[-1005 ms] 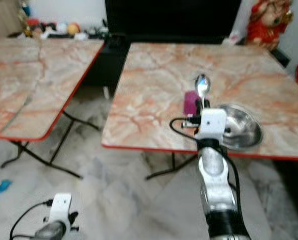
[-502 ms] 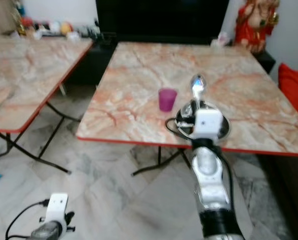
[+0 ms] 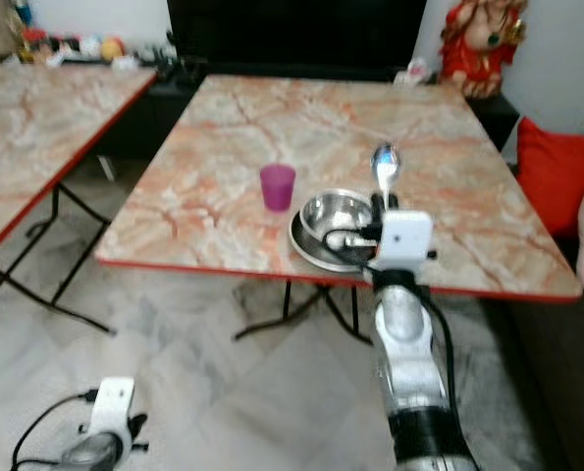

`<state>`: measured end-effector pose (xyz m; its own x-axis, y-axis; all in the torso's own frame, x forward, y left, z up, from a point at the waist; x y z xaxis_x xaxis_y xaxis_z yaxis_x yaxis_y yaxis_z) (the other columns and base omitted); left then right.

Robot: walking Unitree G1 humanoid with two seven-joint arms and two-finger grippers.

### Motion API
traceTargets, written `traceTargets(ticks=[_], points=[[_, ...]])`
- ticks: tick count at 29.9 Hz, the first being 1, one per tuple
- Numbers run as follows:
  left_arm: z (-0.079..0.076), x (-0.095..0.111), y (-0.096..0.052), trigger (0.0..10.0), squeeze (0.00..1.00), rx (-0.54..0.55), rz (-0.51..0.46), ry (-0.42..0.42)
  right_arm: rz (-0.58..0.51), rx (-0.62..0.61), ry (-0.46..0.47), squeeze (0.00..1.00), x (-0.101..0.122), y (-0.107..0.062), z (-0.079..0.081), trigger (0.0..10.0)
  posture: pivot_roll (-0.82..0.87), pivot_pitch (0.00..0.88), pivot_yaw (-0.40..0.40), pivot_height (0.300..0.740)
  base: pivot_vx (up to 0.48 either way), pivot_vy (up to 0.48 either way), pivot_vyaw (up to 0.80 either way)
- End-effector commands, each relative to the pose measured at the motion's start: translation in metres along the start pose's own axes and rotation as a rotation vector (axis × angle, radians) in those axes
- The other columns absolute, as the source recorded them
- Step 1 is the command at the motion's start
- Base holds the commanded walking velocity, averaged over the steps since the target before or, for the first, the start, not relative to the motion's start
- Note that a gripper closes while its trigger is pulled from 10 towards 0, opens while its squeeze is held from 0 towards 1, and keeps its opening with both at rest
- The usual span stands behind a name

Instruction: Setting the table

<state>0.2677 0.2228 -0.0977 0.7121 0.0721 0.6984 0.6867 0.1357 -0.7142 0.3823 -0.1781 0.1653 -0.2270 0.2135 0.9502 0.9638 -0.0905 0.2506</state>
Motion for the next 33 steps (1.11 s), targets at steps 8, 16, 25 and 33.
traceTargets(ticks=[8, 16, 25, 33], points=[[0.0046, -0.0005, -0.0001, 10.0, 0.0, -0.001, 0.009, -0.017, -0.011, -0.025, 0.021, 0.0, 0.0036, 0.0021, -0.0019, 10.0, 0.04, 0.0, 0.021, 0.74, 0.0, 0.0, 0.0], [0.0058, -0.0007, 0.0, 10.0, 0.0, 0.006, 0.013, -0.018, 0.012, -0.037, 0.009, 0.0, -0.0008, 0.004, -0.0046, 10.0, 0.05, 0.0, 0.017, 0.74, 0.202, 0.0, -0.44], [0.0052, -0.0017, -0.0002, 10.0, 0.0, 0.006, 0.013, -0.023, -0.006, -0.028, 0.017, 0.0, 0.0037, 0.0047, -0.001, 10.0, 0.05, 0.0, 0.015, 0.74, 0.3, 0.0, 0.0], [0.0043, -0.0015, -0.0002, 10.0, 0.0, 0.004, 0.012, -0.023, -0.022, -0.025, 0.021, 0.0, 0.0074, 0.0065, -0.0002, 10.0, 0.05, 0.0, 0.012, 0.74, 0.326, 0.0, 0.0]])
Point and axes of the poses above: a point about 5 cm out from each wrist's last joint towards the gripper, its own y axis pointing out of the wrist towards the gripper, its own x axis along the axis of the wrist's last joint, z = x × y, the point moved 6 cm from there along y, pointing out of the wrist towards the gripper, and after that the axes turned 7 degrees about -y, right-handed, at the moved point
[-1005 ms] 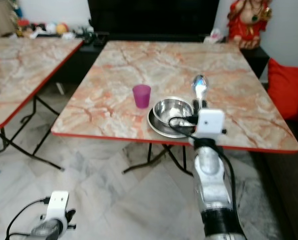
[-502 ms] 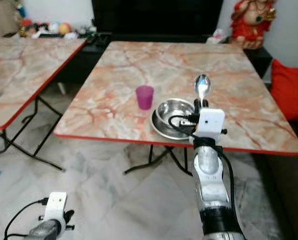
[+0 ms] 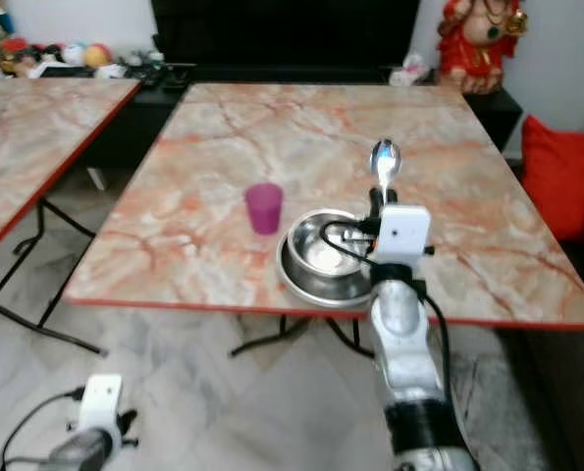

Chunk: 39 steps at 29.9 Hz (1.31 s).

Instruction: Setting the table

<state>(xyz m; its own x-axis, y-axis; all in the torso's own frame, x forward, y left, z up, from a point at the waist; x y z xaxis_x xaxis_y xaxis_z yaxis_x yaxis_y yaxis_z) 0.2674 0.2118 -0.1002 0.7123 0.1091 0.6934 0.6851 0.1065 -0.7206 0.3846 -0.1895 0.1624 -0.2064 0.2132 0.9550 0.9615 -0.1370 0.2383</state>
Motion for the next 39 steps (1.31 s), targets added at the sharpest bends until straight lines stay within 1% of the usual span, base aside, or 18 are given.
traceTargets(ticks=[1, 14, 16, 17, 20, 21, 22, 25, 26, 27, 30, 32, 34, 35, 36, 37, 38, 39], points=[[0.015, 0.002, -0.001, 10.0, 0.0, 0.033, 0.003, 0.013, -0.044, 0.019, 0.024, 0.0, 0.014, 0.003, 0.01, 10.0, 0.05, 0.0, 0.013, 0.74, 0.345, 0.0, 0.0], [0.014, 0.003, 0.0, 10.0, 0.0, 0.03, -0.001, 0.011, -0.06, 0.006, 0.022, 0.0, 0.019, 0.007, 0.005, 10.0, 0.05, 0.0, 0.014, 0.74, 0.308, 0.0, 0.0], [0.013, 0.004, 0.0, 10.0, 0.0, 0.026, -0.001, 0.01, -0.066, -0.016, 0.035, 0.0, 0.023, 0.011, -0.004, 10.0, 0.05, 0.0, 0.014, 0.74, 0.0, 0.0, 0.0], [0.013, 0.004, 0.0, 10.0, 0.0, 0.026, -0.001, 0.01, -0.066, -0.016, 0.035, 0.0, 0.023, 0.011, -0.004, 10.0, 0.05, 0.0, 0.014, 0.74, 0.0, 0.0, 0.0], [0.013, 0.004, 0.0, 10.0, 0.0, 0.025, -0.002, 0.007, -0.058, -0.032, 0.027, 0.0, 0.025, 0.013, -0.016, 10.0, 0.04, 0.0, 0.014, 0.74, 0.0, 0.0, 0.0], [0.013, 0.004, 0.0, 10.0, 0.0, 0.025, -0.002, 0.007, -0.05, -0.042, 0.026, 0.0, 0.025, 0.013, -0.021, 10.0, 0.04, 0.0, 0.014, 0.74, 0.0, 0.0, 0.0], [0.013, 0.004, 0.0, 10.0, 0.0, 0.025, -0.002, 0.006, -0.044, -0.054, 0.03, 0.0, 0.027, 0.011, -0.031, 10.0, 0.04, 0.0, 0.014, 0.74, 0.0, 0.0, 0.0], [0.013, 0.004, 0.0, 10.0, 0.0, 0.025, -0.002, 0.006, -0.033, -0.057, 0.022, 0.0, 0.028, 0.009, -0.038, 10.0, 0.03, 0.0, 0.015, 0.74, 0.0, 0.0, 0.0], [0.013, 0.004, 0.0, 10.0, 0.0, 0.024, -0.001, 0.007, -0.017, -0.055, 0.005, 0.0, 0.027, 0.005, -0.043, 10.0, 0.03, 0.0, 0.016, 0.74, 0.0, 0.0, 0.0], [0.013, 0.004, 0.0, 10.0, 0.0, 0.024, -0.001, 0.007, -0.017, -0.055, 0.005, 0.0, 0.027, 0.005, -0.043, 10.0, 0.03, 0.0, 0.016, 0.74, 0.0, 0.0, 0.0], [0.013, 0.004, 0.0, 10.0, 0.0, 0.022, -0.001, 0.009, 0.043, -0.062, -0.028, 0.0, 0.02, -0.007, -0.058, 10.0, 0.02, 0.0, 0.017, 0.74, 0.0, 0.0, 0.0], [0.013, 0.004, 0.0, 10.0, 0.0, 0.021, 0.0, 0.011, 0.115, -0.06, -0.06, 0.0, 0.01, -0.018, -0.069, 10.0, 0.01, 0.0, 0.018, 0.74, 0.0, 0.0, 0.0], [0.012, 0.004, 0.0, 10.0, 0.0, 0.02, 0.001, 0.013, 0.16, -0.053, -0.071, 0.0, 0.003, -0.023, -0.072, 10.0, 0.01, 0.0, 0.018, 0.74, 0.0, 0.0, 0.0], [0.012, 0.004, 0.0, 10.0, 0.0, 0.019, 0.001, 0.013, 0.194, -0.045, -0.081, 0.0, -0.002, -0.028, -0.079, 10.0, 0.01, 0.0, 0.018, 0.74, 0.0, 0.0, 0.0], [0.012, 0.004, 0.0, 10.0, 0.0, 0.019, 0.001, 0.013, 0.201, -0.04, -0.08, 0.0, -0.003, -0.03, -0.08, 10.0, 0.01, 0.0, 0.018, 0.74, 0.0, 0.0, 0.0], [0.012, 0.004, 0.0, 10.0, 0.0, 0.019, 0.002, 0.014, 0.247, -0.032, -0.067, 0.0, -0.008, -0.035, -0.086, 10.0, 0.0, 0.0, 0.021, 0.74, 0.0, 0.0, 0.0], [0.012, 0.004, 0.0, 10.0, 0.0, 0.019, 0.002, 0.014, 0.247, -0.032, -0.067, 0.0, -0.008, -0.035, -0.086, 10.0, 0.0, 0.0, 0.021, 0.74, 0.0, 0.0, 0.0], [0.012, 0.004, 0.0, 10.0, 0.0, 0.018, 0.002, 0.015, 0.291, -0.025, -0.043, 0.0, -0.013, -0.04, -0.091, 10.0, 0.0, 0.0, 0.022, 0.74, 0.0, 0.0, 0.0]])
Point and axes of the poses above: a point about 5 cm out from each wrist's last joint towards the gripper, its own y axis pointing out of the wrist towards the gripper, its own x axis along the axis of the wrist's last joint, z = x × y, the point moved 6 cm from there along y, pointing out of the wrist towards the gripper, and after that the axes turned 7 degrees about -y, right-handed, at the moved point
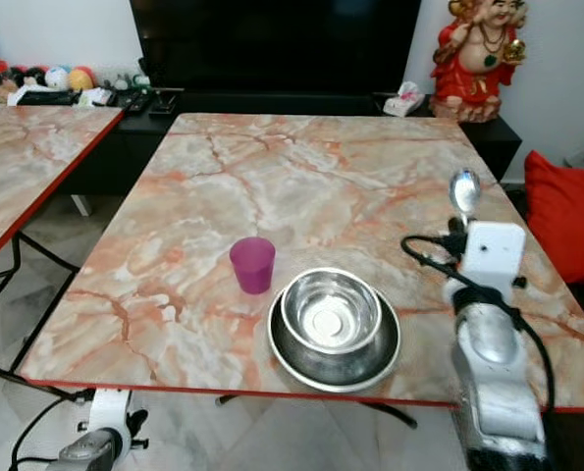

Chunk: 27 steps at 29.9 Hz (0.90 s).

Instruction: Setting the table

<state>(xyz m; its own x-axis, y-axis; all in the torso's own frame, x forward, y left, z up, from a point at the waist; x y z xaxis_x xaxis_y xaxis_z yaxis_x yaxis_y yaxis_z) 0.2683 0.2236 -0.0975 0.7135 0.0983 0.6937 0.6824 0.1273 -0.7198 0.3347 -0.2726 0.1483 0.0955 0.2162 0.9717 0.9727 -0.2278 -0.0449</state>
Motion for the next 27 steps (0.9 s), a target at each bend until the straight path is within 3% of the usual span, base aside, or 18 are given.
traceTargets(ticks=[1, 7, 12, 17, 23, 27], points=[[0.001, 0.0, 0.0, 10.0, 0.0, -0.004, 0.005, 0.006, 0.046, 0.053, 0.04, 0.0, -0.003, -0.006, -0.004, 10.0, -0.01, 0.0, 0.023, 0.74, 0.0, 0.0, 0.0], [-0.001, -0.001, 0.0, 10.0, 0.0, -0.008, 0.01, 0.011, 0.164, 0.123, 0.164, 0.0, -0.026, -0.011, -0.001, 10.0, -0.01, 0.0, 0.022, 0.74, 0.0, 0.0, 0.0], [0.0, -0.003, 0.0, 10.0, 0.0, -0.007, 0.014, 0.008, 0.252, 0.217, 0.225, 0.0, -0.054, -0.016, 0.018, 10.0, -0.01, 0.0, 0.018, 0.74, 0.0, 0.0, 0.0], [0.001, -0.004, 0.0, 10.0, 0.0, -0.003, 0.017, 0.005, 0.25, 0.29, 0.354, 0.0, -0.056, -0.017, 0.031, 10.0, -0.01, 0.0, 0.02, 0.74, 0.0, 0.0, 0.0], [0.0, -0.004, 0.0, 10.0, 0.0, -0.007, 0.018, 0.003, 0.287, 0.372, 0.397, 0.0, -0.071, -0.018, 0.05, 10.0, 0.0, 0.0, 0.012, 0.74, 0.0, 0.0, 0.0], [0.0, -0.004, 0.0, 10.0, 0.0, -0.006, 0.018, 0.001, 0.295, 0.375, 0.399, 0.0, -0.075, -0.018, 0.05, 10.0, 0.0, 0.0, 0.01, 0.74, 0.0, 0.0, 0.0]])
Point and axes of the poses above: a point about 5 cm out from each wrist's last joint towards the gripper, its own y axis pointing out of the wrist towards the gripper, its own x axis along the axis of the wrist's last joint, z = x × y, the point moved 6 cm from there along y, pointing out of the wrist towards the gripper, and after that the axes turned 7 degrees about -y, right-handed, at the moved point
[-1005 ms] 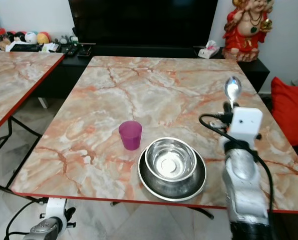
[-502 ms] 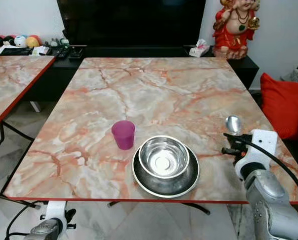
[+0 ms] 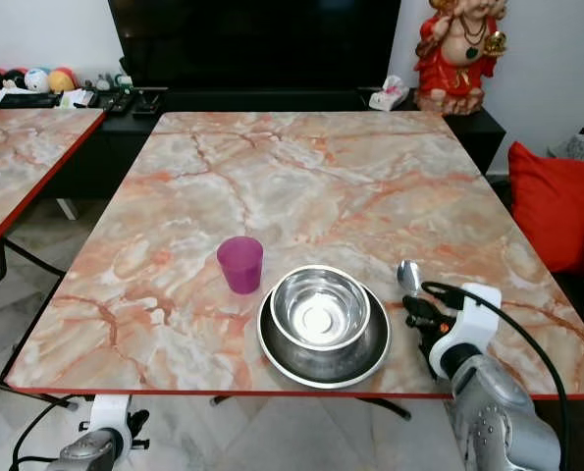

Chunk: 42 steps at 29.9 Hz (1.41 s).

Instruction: Setting the table

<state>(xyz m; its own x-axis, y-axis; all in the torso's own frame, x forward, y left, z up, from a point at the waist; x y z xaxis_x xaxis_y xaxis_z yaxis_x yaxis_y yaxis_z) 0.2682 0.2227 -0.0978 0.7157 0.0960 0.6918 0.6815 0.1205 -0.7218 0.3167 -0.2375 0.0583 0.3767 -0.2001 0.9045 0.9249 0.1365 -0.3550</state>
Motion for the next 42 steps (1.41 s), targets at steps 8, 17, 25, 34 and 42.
traceTargets(ticks=[8, 17, 25, 34, 42], points=[[0.002, -0.004, -0.001, 10.0, 0.0, 0.005, 0.017, -0.006, 0.025, -0.003, 0.006, 0.0, -0.008, 0.007, 0.0, 10.0, 0.01, 0.0, 0.007, 0.74, 0.0, 0.0, 0.0], [0.002, -0.003, 0.0, 10.0, 0.0, 0.004, 0.015, -0.005, 0.024, -0.018, 0.011, 0.0, -0.011, 0.016, 0.012, 10.0, 0.01, 0.0, 0.006, 0.74, 0.0, 0.0, 0.0], [0.0, -0.002, 0.0, 10.0, 0.0, 0.003, 0.01, -0.008, 0.015, -0.043, -0.008, 0.0, -0.007, 0.02, 0.009, 10.0, 0.01, 0.0, 0.005, 0.74, 0.0, 0.0, 0.0], [0.0, -0.001, 0.0, 10.0, 0.0, 0.002, 0.007, -0.006, 0.023, -0.06, -0.008, 0.0, -0.011, 0.022, 0.008, 10.0, 0.02, 0.0, 0.006, 0.74, 0.0, 0.0, 0.0], [0.0, -0.001, 0.0, 10.0, 0.0, 0.002, 0.007, -0.002, 0.025, -0.054, -0.015, 0.0, -0.012, 0.025, 0.01, 10.0, 0.02, 0.0, 0.008, 0.74, 0.0, 0.0, 0.0]])
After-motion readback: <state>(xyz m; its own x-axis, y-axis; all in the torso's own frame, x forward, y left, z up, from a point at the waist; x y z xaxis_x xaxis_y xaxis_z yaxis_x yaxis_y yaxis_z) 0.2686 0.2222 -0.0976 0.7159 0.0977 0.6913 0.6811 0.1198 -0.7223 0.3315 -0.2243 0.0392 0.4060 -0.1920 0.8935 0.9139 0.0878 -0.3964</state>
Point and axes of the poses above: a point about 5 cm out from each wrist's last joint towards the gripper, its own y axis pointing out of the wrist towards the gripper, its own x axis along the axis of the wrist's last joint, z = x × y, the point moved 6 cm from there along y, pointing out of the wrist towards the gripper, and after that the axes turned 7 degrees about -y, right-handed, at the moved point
